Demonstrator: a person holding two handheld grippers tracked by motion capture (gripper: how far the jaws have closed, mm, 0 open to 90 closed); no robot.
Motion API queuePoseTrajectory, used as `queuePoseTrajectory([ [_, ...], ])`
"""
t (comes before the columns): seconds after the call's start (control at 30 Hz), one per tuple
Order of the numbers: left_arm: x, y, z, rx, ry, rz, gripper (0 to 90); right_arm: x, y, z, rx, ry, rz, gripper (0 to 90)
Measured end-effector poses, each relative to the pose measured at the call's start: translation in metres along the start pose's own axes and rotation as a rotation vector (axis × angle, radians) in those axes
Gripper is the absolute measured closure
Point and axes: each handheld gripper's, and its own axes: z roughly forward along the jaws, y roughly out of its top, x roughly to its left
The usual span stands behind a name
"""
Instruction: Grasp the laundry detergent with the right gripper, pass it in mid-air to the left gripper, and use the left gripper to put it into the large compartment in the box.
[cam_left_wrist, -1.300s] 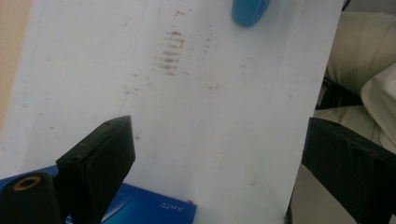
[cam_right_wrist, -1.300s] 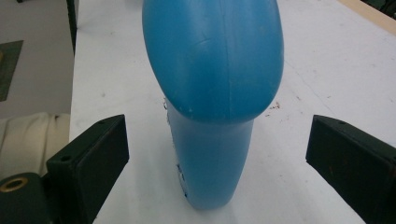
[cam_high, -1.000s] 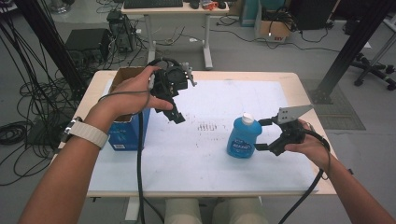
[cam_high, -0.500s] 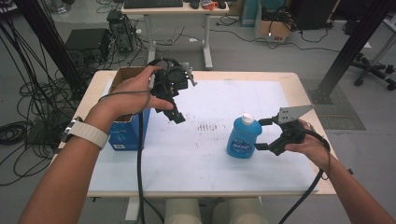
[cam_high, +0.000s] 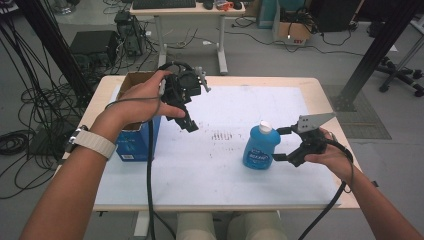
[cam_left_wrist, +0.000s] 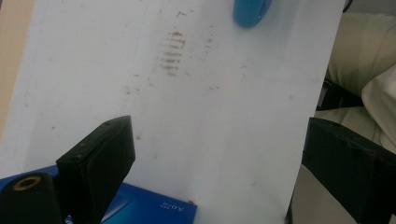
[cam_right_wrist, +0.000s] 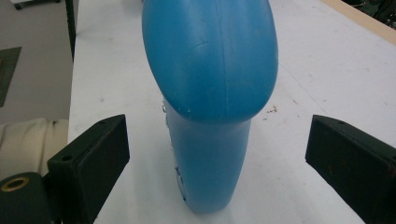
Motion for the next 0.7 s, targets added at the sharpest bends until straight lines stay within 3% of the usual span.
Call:
queuePoseTrajectory([
  [0.7,0.0005,0.0005,-0.0001,0.0,0.001,0.001,9.9,-0.0005,-0.0004,-0.0014,-0.004,0.0,0.006,5.6],
])
